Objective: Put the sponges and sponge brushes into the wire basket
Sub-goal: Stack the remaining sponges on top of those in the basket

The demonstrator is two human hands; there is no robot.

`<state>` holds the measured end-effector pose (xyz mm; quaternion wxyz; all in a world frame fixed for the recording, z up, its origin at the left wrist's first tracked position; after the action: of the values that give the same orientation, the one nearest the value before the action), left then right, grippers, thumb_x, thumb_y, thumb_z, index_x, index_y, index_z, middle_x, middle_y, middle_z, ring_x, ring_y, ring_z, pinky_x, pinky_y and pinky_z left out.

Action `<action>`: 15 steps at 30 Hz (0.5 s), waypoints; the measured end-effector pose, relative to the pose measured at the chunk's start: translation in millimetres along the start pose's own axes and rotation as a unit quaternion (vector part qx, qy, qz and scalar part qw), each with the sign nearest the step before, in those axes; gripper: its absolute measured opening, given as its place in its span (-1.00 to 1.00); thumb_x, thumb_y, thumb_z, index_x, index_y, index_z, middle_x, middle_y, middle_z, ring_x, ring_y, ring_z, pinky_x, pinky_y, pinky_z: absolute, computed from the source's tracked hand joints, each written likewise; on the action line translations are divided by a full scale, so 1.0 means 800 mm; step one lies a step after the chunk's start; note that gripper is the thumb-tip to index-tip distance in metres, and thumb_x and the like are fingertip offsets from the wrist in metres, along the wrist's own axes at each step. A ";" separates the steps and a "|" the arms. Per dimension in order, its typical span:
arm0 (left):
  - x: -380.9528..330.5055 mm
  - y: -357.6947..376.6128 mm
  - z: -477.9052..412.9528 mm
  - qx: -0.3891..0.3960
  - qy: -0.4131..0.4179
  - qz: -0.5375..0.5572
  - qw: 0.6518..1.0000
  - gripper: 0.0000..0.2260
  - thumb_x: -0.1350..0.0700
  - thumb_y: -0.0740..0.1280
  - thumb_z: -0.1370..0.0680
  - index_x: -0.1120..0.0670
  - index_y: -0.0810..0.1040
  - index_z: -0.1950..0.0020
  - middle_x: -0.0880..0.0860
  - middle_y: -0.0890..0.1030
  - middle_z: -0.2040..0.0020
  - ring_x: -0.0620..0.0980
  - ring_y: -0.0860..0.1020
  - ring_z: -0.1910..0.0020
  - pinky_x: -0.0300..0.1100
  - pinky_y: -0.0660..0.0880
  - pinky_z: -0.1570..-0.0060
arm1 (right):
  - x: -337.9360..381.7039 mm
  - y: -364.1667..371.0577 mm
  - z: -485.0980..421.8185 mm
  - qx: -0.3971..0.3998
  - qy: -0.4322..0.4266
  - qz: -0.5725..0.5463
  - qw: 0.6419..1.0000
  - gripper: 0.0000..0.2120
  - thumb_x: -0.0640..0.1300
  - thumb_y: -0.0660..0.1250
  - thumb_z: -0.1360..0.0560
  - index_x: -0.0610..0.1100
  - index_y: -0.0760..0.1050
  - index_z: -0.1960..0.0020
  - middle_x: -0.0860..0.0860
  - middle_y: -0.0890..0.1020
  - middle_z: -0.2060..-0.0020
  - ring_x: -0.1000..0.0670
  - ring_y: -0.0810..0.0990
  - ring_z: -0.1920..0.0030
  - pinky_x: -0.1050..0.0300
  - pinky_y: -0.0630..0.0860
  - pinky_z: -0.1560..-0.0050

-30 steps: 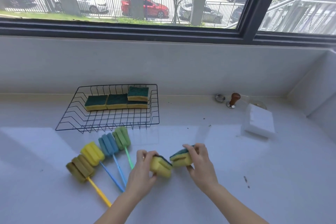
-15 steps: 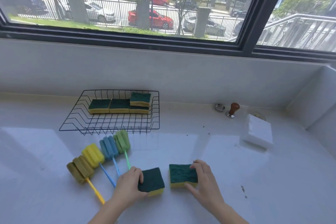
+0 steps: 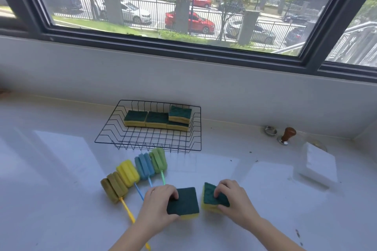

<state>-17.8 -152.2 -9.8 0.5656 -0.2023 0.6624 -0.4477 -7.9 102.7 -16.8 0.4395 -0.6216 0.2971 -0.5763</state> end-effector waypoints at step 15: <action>0.110 -0.174 -0.056 -0.114 0.041 0.045 0.992 -0.66 0.04 0.47 -0.19 -0.11 0.46 0.10 -0.27 0.50 0.06 -0.14 0.36 -0.05 -0.31 0.36 0.02 | 0.152 -0.027 -0.152 -0.058 -0.050 -0.016 0.997 -0.70 -0.26 0.35 -0.32 0.08 0.42 0.07 0.12 0.46 -0.03 0.02 0.40 0.01 0.14 0.39 -0.03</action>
<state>-117.3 -276.3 53.1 0.5306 -0.2172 0.7403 -0.3511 -110.5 -19.2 51.8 0.4077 -0.6790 0.2978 -0.5330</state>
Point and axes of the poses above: each hand's wrist, its own z-axis away from the middle knuckle, its own y-axis out of the palm, x = y × z, the point moved 3 cm from there along -z, towards the middle knuckle
